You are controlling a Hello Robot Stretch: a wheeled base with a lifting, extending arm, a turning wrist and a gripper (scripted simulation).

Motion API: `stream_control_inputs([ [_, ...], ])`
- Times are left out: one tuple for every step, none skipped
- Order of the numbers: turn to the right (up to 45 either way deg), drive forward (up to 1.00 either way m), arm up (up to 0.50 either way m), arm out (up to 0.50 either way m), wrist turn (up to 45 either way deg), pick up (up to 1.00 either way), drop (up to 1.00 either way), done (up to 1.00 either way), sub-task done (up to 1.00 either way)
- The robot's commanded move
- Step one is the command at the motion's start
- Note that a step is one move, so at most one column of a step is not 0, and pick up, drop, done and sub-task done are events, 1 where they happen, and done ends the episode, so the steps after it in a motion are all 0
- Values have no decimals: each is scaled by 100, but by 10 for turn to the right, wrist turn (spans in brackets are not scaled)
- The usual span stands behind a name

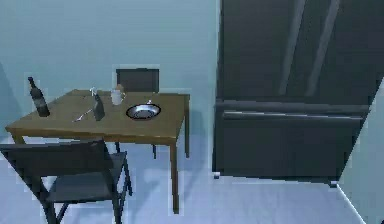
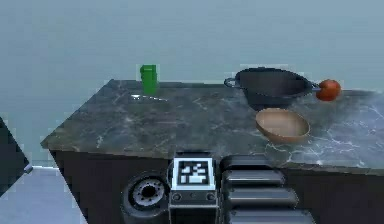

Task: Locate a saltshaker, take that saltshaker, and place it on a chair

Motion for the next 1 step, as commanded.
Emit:
stream_control_inputs([
  [0,40,0,0,0,0,0,0,0],
])
